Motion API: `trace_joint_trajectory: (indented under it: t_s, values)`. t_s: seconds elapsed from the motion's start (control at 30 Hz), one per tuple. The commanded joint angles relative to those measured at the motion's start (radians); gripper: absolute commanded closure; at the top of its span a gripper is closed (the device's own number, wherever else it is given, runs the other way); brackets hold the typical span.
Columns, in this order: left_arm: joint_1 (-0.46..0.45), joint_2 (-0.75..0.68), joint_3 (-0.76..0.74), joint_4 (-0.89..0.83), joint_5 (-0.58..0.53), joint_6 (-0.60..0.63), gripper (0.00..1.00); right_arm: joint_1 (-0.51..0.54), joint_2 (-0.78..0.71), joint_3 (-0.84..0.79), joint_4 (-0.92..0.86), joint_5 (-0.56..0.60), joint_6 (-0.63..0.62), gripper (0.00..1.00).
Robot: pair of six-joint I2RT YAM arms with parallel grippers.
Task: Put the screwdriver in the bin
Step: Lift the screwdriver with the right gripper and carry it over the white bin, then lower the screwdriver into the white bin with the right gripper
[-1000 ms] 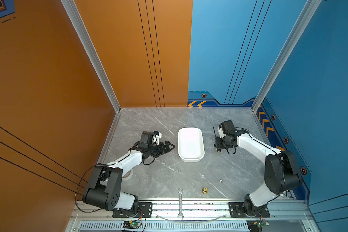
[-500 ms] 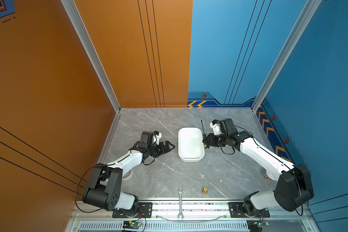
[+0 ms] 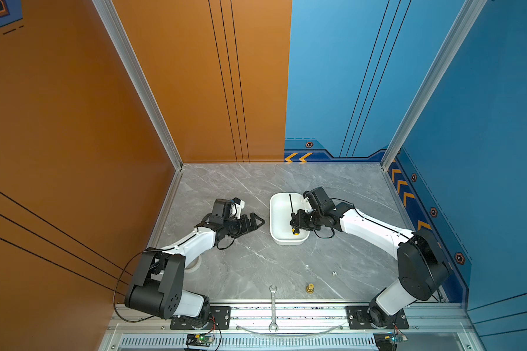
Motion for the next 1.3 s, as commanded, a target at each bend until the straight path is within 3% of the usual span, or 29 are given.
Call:
trace_joint_trajectory:
  t_s: [0.0, 0.5, 1.27]
  values:
    - [0.015, -0.028, -0.016, -0.017, 0.012, 0.031, 0.02, 0.008, 0.020, 0.043, -0.006, 0.080, 0.062, 1.00]
    - [0.025, -0.018, -0.029, 0.002, 0.017, 0.047, 0.02, 0.056, 0.138, 0.157, -0.138, 0.217, 0.110, 1.00]
    - [0.027, -0.003, -0.034, -0.009, -0.008, 0.062, 0.02, 0.083, 0.259, 0.204, -0.172, 0.275, 0.119, 1.00]
